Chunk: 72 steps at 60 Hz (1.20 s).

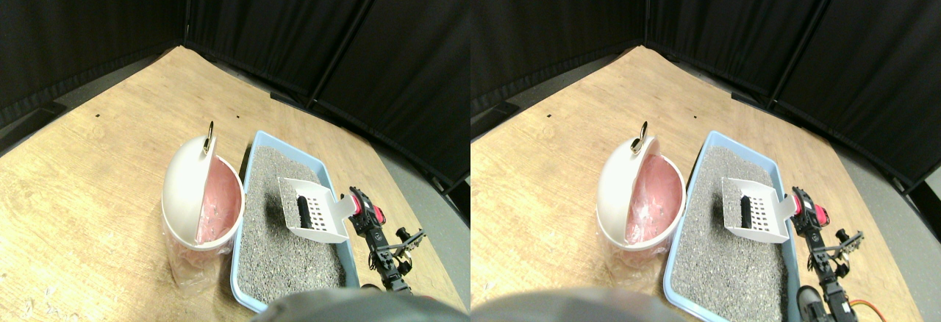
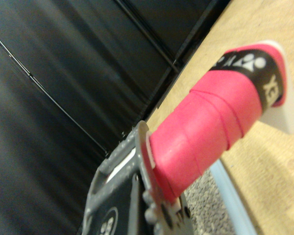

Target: Scoop (unimanual)

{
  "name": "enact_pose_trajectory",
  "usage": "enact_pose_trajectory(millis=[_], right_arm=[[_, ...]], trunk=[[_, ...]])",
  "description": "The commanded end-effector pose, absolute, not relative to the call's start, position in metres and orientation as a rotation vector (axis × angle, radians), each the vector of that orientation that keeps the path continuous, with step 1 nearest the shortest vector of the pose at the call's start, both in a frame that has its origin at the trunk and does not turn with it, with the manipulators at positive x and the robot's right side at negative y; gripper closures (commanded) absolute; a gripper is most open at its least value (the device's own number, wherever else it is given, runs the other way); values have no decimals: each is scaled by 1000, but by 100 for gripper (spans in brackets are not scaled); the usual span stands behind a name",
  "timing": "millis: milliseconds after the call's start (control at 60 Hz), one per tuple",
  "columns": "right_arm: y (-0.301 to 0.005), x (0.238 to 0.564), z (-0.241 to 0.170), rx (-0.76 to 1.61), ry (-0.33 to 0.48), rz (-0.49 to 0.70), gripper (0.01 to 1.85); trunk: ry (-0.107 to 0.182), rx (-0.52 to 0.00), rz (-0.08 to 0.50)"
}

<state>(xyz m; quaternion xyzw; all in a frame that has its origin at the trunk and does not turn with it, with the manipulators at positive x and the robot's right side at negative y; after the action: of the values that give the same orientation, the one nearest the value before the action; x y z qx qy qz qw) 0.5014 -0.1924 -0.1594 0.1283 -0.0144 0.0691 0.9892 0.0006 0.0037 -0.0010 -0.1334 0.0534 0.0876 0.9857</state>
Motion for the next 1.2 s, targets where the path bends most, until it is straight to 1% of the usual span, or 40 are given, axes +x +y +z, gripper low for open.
enact_pose_trajectory(millis=[17,83,217,250,333,417,433,517,583,617,700,833,883,900,983,1067,1200], right_arm=[[-197,502,-152,315,-123,175,180],[-200,505,-143,372,-141,171,180],[-200,509,-123,396,-160,191,180],[-199,510,-113,397,-164,196,180],[-199,512,-97,383,-177,267,180],[-200,514,-89,392,-176,279,180],[-200,515,-89,392,-176,276,180],[-201,516,-91,418,-168,269,180],[-203,516,-96,425,-161,244,180],[-203,515,-98,422,-149,212,180],[-204,515,-102,422,-147,207,180],[-206,518,-110,503,-122,192,180],[-204,518,-116,579,-101,172,180],[-204,517,-117,586,-97,171,180],[-201,516,-131,663,-88,142,180],[-196,510,-138,666,-83,89,180],[-191,506,-141,657,-69,81,180]], trunk=[[98,-245,160],[98,-242,155],[91,-241,150],[85,-240,147],[83,-239,143],[83,-239,143],[75,-239,145],[73,-237,147],[71,-237,147],[71,-237,146],[70,-236,143],[70,-236,140],[70,-236,140],[64,-238,143],[64,-238,143],[64,-238,143],[65,-239,144]])
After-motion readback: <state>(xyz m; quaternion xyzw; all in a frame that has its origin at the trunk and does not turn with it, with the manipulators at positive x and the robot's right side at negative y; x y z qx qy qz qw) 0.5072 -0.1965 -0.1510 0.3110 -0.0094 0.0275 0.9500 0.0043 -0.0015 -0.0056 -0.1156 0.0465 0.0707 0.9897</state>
